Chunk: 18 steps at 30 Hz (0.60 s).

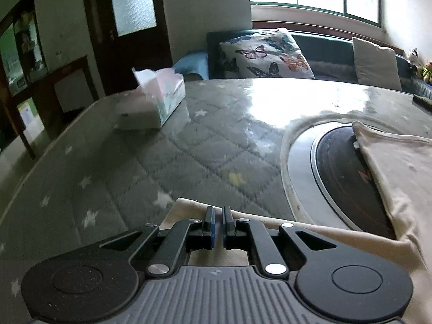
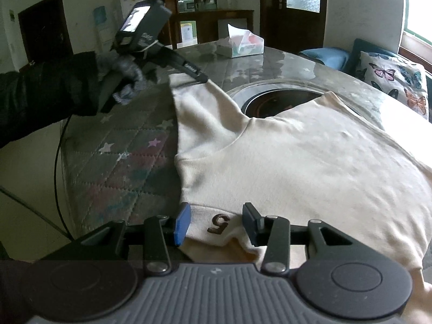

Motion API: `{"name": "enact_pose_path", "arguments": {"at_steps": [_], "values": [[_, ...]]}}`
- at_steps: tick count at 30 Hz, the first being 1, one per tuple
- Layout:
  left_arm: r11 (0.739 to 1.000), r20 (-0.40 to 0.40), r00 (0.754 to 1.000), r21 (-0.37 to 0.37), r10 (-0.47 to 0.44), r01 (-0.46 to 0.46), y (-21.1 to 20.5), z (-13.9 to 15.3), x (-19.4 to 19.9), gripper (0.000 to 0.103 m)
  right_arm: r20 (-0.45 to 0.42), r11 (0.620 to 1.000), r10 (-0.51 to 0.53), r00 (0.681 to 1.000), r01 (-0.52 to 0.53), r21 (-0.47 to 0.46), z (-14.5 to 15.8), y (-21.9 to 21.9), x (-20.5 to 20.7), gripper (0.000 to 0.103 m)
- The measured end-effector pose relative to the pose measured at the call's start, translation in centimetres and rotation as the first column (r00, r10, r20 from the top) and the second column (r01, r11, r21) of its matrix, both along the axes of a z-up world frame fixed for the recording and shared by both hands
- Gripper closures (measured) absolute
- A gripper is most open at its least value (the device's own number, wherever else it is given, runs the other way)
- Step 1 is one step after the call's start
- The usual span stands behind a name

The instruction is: Fold clothes

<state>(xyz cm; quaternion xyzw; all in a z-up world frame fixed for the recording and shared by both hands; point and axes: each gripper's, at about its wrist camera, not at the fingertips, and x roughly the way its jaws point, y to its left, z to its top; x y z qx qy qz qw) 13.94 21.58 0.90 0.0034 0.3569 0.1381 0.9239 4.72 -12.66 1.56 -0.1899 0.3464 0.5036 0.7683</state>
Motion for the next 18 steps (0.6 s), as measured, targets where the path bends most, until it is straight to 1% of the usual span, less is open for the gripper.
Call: {"name": "enact_pose_path", "arguments": {"at_steps": [5,8,9,10,12,15,18], "values": [[1.0,0.001,1.0,-0.011,0.005,-0.005,0.3,0.2,0.0,0.096,-0.002,1.0,0.006,1.0,-0.006,-0.01,0.2,0.1,0.0,0.06],[0.999,0.018,0.999,-0.021,0.03,-0.03,0.6,0.7,-1.2,0.092,0.007,1.0,0.018,1.0,-0.018,-0.005,0.8,0.3,0.0,0.06],[0.999,0.025,0.999,-0.025,0.042,-0.041,0.7,0.9,-1.7,0.085,0.01,1.0,0.024,1.0,-0.024,0.001,1.0,0.6,0.0,0.059],[0.998,0.034,0.998,-0.032,0.056,-0.055,0.8,1.2,-2.3,0.076,0.015,1.0,0.029,0.999,-0.03,0.005,1.2,0.8,0.0,0.058],[0.996,0.05,0.995,-0.045,0.081,-0.079,0.9,1.7,-3.4,0.071,0.029,0.999,0.041,0.999,-0.041,0.008,1.5,1.6,0.0,0.055],[0.992,0.061,0.992,-0.065,0.113,-0.109,1.1,2.1,-4.8,0.071,0.042,0.998,0.068,0.997,-0.069,0.014,1.5,3.3,0.0,0.054],[0.985,0.059,0.987,-0.101,0.147,-0.14,1.5,2.2,-5.7,0.071,0.039,0.996,0.086,0.996,-0.087,0.016,1.0,5.1,0.2,0.054]]}}
